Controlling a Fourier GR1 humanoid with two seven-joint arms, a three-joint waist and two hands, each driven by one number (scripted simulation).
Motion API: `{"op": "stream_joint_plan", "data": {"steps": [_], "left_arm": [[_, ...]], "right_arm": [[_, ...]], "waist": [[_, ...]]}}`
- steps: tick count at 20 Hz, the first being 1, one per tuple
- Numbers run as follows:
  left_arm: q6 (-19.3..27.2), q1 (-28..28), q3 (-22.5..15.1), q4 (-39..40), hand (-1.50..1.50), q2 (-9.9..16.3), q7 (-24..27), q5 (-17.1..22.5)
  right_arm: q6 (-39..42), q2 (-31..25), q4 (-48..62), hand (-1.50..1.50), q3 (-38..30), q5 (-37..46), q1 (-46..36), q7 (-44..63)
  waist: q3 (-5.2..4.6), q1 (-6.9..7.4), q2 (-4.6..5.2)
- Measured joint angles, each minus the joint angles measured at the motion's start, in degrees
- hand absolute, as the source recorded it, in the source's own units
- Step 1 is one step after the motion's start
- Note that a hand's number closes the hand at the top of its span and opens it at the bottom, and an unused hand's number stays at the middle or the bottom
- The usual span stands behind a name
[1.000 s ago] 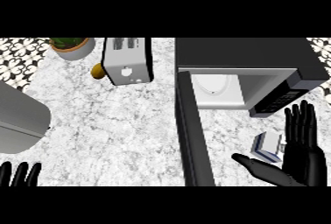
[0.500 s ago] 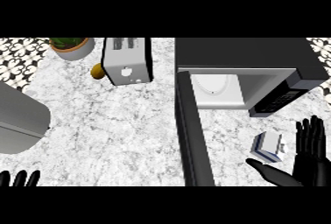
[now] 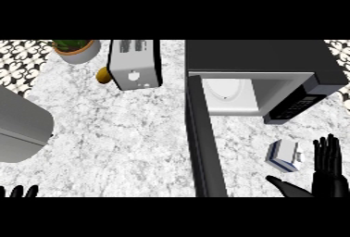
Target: Pick up the milk, place it into the microwave and close the microwave
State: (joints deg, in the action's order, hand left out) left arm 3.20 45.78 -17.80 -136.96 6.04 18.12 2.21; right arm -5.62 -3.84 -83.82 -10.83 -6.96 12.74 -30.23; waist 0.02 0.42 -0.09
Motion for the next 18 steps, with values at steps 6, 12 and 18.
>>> {"op": "stream_joint_plan", "data": {"steps": [6, 12, 18], "left_arm": [[-0.5, 1.6, -0.6, -0.4, -1.5, 0.4, 1.2, 0.3], [-1.0, 0.9, 0.4, 0.7, -1.5, 0.9, 2.2, 1.5], [-0.1, 1.6, -1.1, 0.4, -1.5, 0.5, 2.5, 0.2]], "right_arm": [[1.6, -1.8, 7.1, -1.5, -1.5, 0.8, -3.1, -4.5], [1.5, -2.3, 14.8, -1.5, -2.7, 1.2, -8.1, -7.7], [-1.6, -3.5, 23.3, -1.5, -5.6, 2.0, -11.6, -10.7]], "waist": [[-0.01, 0.11, 0.0], [0.0, 0.09, 0.03], [0.01, 0.19, 0.05]]}}
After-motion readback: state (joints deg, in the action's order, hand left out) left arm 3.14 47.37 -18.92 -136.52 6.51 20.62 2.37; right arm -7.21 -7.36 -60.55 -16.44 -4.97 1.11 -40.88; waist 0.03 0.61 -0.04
